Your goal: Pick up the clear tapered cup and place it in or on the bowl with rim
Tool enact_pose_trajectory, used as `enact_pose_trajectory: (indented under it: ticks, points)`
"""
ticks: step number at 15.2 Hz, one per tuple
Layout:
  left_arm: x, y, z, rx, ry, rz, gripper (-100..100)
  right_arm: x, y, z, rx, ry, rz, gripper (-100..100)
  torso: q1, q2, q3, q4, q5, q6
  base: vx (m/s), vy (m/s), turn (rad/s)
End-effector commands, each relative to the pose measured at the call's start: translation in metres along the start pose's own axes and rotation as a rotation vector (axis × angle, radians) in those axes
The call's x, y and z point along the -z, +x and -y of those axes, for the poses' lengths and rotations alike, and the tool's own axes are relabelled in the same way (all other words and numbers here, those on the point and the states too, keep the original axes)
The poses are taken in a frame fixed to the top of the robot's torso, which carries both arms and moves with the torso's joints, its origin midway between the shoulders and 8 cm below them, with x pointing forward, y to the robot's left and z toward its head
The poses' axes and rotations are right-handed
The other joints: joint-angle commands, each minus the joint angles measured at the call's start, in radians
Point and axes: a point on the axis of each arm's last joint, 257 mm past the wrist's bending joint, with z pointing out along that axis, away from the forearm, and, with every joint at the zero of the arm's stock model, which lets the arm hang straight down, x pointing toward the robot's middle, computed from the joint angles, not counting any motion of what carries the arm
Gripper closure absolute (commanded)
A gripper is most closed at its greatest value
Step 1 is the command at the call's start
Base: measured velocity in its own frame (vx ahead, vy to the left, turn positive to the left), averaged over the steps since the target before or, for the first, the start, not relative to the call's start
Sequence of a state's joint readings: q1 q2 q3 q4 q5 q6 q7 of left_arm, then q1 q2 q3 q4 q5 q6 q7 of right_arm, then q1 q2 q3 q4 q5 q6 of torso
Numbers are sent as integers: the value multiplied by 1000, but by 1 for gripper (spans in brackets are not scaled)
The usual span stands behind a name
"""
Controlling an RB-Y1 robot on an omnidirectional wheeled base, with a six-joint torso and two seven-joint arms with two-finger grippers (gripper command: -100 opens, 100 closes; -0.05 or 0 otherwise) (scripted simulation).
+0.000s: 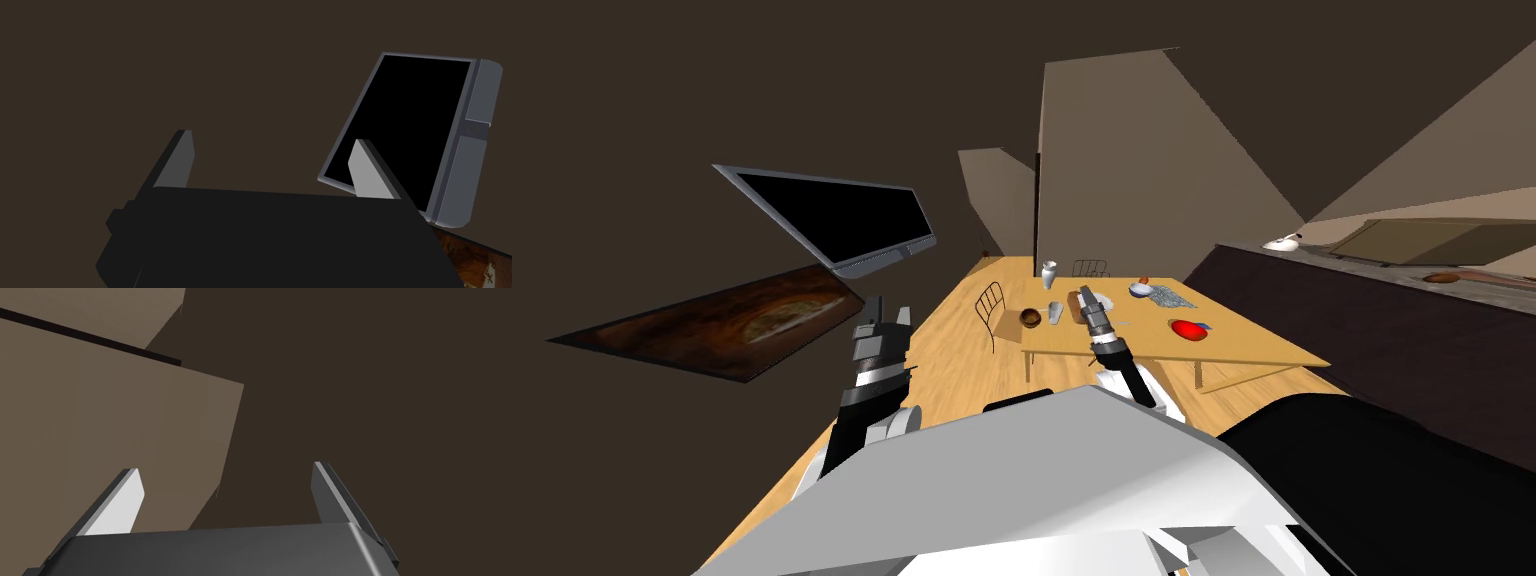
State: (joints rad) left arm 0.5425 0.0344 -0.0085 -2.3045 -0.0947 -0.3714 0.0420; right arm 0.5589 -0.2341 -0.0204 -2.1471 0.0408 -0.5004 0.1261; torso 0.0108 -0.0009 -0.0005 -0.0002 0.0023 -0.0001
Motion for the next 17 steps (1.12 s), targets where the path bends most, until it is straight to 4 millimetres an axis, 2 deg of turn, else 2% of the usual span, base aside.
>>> enact_pose_trajectory:
  ticks: [1,7,10,12,15,17]
  points:
    - [0,0,0,0,0,0,0,2,7,4,21,0,-41,-100,0,0,0,0,0,0,21,141,8]
    - [0,0,0,0,0,0,0,16,32,22,107,9,-198,-100,0,-2,-1,0,0,0,30,142,12]
    - [0,0,0,0,0,0,0,29,47,38,167,21,-293,-100,0,-3,-2,-1,0,0,55,145,16]
    - [0,0,0,0,0,0,0,30,48,38,179,18,-314,-100,0,-3,-2,-1,0,0,43,108,2]
    - [0,0,0,0,0,0,0,47,60,57,253,32,-422,-100,-5,-3,-2,-1,-1,0,53,84,16]
    - [0,0,0,0,0,0,0,47,60,58,264,28,-440,-100,-4,-4,-2,-1,-1,0,57,83,1]
